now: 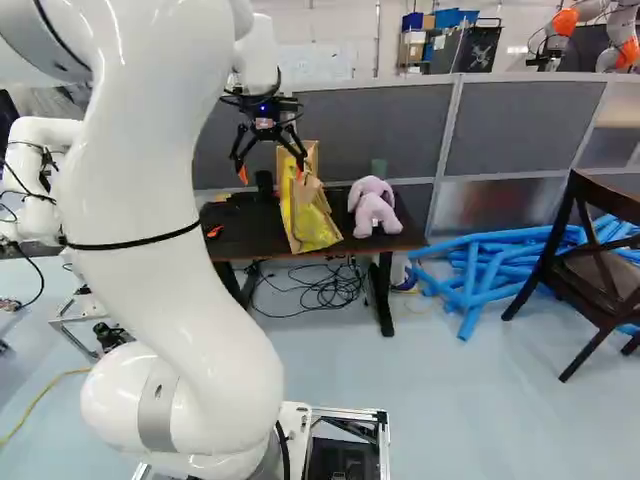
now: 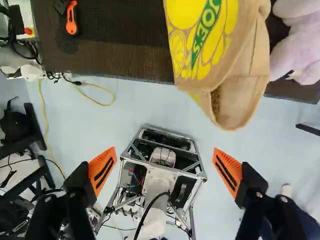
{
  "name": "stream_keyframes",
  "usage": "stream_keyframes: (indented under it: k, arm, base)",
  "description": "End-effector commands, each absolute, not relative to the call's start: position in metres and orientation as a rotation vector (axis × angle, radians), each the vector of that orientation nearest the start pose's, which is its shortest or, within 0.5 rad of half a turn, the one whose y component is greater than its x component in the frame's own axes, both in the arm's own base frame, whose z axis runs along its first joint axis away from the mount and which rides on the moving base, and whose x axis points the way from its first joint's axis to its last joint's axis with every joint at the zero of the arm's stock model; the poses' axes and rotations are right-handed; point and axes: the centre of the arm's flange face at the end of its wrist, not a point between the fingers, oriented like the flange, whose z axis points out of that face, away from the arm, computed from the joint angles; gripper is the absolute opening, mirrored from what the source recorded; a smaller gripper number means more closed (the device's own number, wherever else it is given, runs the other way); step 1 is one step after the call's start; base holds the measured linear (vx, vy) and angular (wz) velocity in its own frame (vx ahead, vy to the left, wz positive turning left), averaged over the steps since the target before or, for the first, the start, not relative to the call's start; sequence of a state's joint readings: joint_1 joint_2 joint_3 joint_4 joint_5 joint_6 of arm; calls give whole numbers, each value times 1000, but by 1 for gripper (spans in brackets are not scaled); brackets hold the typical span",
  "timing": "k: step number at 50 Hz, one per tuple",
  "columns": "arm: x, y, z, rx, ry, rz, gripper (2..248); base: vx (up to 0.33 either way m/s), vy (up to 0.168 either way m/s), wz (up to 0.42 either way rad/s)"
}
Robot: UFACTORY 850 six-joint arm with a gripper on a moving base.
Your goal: Pick up the bag on the ground and place it on the table
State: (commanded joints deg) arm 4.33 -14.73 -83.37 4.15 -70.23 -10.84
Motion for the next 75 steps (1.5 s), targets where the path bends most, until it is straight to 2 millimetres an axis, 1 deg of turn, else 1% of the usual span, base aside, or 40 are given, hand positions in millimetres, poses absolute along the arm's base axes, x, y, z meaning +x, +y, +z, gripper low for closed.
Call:
stream_keyframes:
  k: [21, 56, 75]
  arm:
    - [546, 48, 636, -3050, -367, 37, 247]
    - [546, 47, 636, -3050, -366, 35, 247]
    - [544, 47, 631, -3054, -359, 5, 247]
  base:
    - [-126, -3, 8]
    - [2, 0, 0]
    - [0, 0, 0]
